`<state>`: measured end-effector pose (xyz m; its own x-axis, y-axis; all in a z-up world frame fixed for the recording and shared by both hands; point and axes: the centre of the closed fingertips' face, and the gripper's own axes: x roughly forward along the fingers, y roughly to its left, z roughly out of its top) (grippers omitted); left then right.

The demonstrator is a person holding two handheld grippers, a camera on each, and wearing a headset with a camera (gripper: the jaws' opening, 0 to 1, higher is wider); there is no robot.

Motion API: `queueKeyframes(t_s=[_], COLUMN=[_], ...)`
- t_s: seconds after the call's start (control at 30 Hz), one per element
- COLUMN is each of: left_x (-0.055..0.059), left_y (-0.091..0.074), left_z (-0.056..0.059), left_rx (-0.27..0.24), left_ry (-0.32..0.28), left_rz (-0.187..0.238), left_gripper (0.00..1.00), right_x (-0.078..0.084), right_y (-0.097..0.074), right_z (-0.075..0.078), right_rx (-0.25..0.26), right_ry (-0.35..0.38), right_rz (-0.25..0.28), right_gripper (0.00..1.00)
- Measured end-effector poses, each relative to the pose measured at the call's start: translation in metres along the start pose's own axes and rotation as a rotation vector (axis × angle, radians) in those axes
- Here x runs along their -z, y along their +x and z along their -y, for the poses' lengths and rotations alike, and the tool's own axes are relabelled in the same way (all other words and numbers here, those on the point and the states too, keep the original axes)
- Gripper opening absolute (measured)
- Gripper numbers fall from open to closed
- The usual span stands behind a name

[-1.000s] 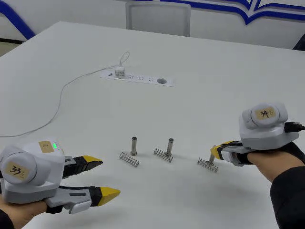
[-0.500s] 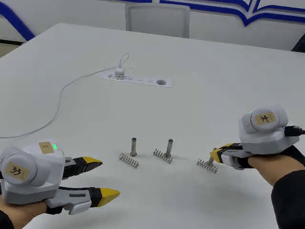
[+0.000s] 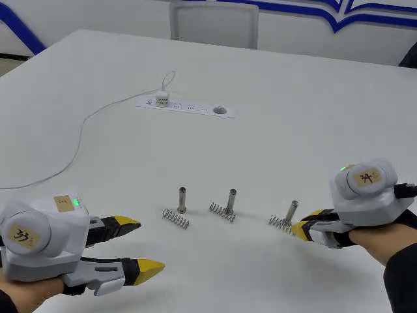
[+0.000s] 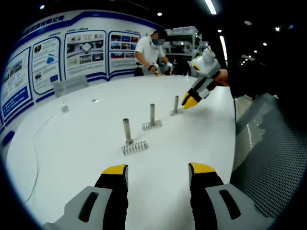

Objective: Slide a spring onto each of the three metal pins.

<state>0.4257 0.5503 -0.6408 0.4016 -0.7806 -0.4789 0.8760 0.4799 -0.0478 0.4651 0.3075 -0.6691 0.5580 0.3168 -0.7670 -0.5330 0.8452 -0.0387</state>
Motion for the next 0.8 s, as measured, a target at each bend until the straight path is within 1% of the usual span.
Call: queueKeyframes(t_s=[0.2, 0.27, 0.4, 0.63, 0.8], left_x=[0.002, 0.003, 0.003, 0.003, 0.002], left_y=[0.0, 0.001, 0.0, 0.001, 0.001], left_z=[0.0, -0.001, -0.003, -0.001, 0.002], left_rx=[0.002, 0.001, -0.002, 0.004, 0.014], left_ry=[-0.002, -0.005, -0.008, -0.007, -0.002], left_rz=[-0.006, -0.007, -0.007, -0.008, -0.007], left_gripper=[0.52, 0.52, 0.51, 0.5, 0.48], right_x=[-0.001, 0.002, 0.004, 0.008, 0.011], right_y=[0.008, 0.012, 0.016, 0.017, 0.016], right_z=[-0.001, -0.003, -0.004, -0.005, -0.01], right_rx=[-0.024, -0.039, -0.046, -0.066, -0.082], right_ry=[-0.047, -0.062, -0.092, -0.099, -0.105], right_rz=[-0.017, -0.036, -0.057, -0.079, -0.089], right_gripper=[0.16, 0.16, 0.16, 0.16, 0.12])
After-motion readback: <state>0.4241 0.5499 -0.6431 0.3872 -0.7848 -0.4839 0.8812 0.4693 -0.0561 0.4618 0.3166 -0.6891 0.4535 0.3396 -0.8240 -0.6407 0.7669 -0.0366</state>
